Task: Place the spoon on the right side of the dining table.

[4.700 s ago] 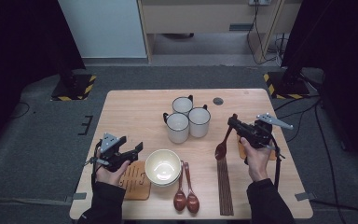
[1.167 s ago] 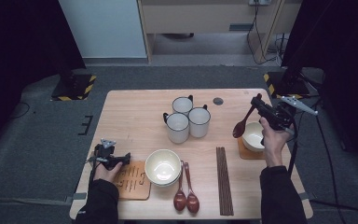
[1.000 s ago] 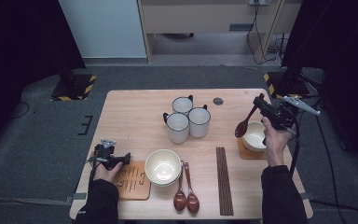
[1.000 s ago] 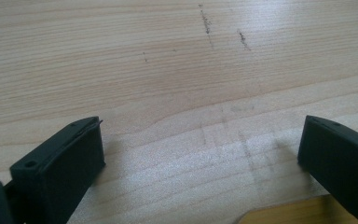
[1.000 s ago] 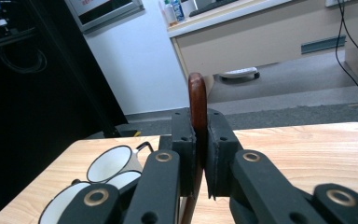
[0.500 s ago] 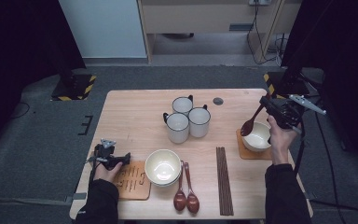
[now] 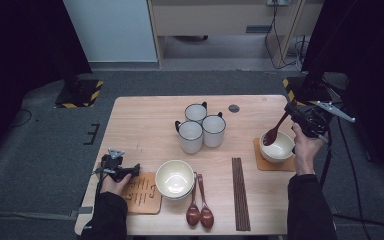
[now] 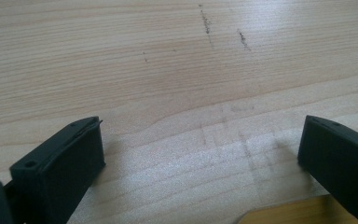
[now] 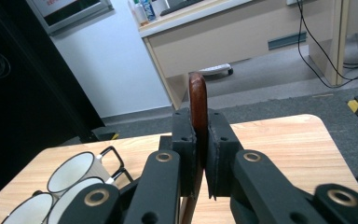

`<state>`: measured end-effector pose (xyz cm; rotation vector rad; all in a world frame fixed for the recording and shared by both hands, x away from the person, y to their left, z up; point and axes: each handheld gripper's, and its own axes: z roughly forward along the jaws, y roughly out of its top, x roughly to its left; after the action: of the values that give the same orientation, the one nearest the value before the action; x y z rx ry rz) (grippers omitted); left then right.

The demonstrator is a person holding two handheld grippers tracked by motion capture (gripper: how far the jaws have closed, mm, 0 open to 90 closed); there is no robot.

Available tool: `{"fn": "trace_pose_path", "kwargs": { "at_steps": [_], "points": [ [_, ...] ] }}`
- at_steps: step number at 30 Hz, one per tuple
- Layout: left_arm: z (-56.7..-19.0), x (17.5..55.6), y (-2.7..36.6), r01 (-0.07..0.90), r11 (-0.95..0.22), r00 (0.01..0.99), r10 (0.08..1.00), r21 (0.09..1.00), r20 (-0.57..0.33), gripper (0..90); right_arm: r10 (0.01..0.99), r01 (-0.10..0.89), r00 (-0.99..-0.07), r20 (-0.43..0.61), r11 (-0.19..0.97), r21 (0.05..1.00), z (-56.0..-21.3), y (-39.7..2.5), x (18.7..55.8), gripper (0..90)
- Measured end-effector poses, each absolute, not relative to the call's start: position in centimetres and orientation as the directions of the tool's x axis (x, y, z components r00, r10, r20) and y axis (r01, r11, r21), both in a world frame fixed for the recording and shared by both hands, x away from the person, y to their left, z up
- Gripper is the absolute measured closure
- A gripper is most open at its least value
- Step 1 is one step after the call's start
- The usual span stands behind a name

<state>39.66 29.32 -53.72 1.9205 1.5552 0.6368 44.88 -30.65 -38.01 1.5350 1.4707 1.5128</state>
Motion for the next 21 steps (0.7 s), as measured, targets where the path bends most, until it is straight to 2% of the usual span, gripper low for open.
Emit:
{"fn": "trace_pose_path", "kwargs": {
  "at_steps": [21],
  "points": [
    [-53.7, 39.7, 29.3, 0.701, -0.151, 0.206, 0.979, 0.697, 0.005, 0.0, 0.925, 0.357, -0.168, 0.342, -0.266, 0.895, -39.1, -31.7, 45.5, 83.6]
  ]
}}
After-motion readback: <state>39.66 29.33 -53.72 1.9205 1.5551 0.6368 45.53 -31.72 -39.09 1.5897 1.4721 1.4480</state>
